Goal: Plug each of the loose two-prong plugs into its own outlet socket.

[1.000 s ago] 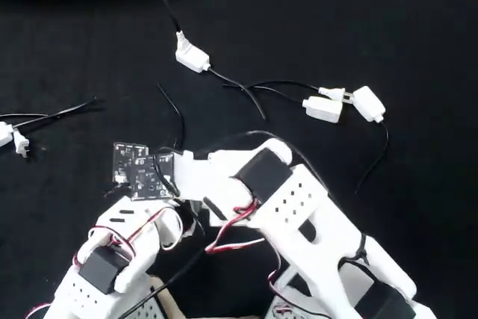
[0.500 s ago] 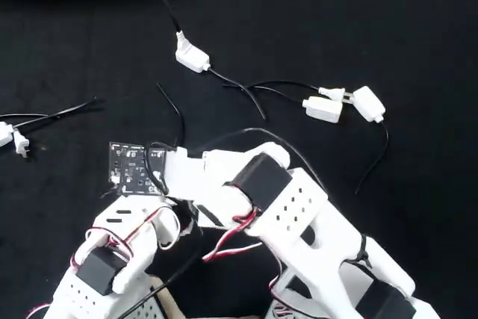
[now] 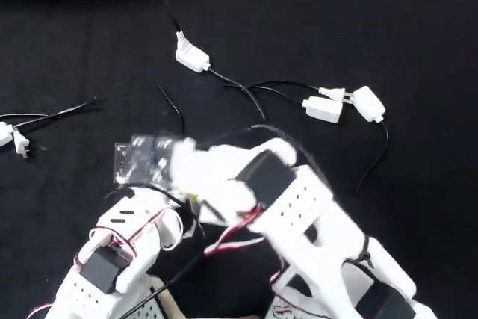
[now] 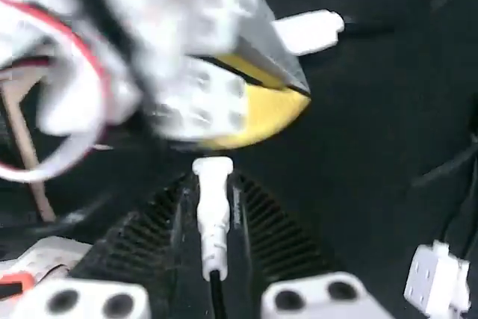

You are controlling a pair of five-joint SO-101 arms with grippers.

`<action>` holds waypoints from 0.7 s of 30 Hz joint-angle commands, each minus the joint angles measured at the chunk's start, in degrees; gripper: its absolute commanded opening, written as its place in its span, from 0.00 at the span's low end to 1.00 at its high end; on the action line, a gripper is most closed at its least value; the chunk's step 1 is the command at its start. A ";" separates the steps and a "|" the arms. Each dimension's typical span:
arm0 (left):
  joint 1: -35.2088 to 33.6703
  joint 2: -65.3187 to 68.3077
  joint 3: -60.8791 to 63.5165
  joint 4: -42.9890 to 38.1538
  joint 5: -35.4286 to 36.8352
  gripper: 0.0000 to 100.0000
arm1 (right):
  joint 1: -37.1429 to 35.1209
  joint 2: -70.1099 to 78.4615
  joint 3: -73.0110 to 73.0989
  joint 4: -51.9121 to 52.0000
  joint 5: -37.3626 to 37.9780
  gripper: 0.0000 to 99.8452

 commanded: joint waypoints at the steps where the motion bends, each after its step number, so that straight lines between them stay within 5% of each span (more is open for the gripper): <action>1: -4.00 -0.26 -0.31 -0.26 -0.79 0.03 | 9.41 -0.92 -3.65 0.35 -0.26 0.01; 13: -17.80 -0.26 7.60 -3.34 -0.79 0.03 | 16.79 7.16 -3.82 -1.05 -9.76 0.01; 21: -25.36 -0.18 7.60 -4.40 -0.79 0.03 | 16.70 11.91 -3.65 -7.03 -1.49 0.01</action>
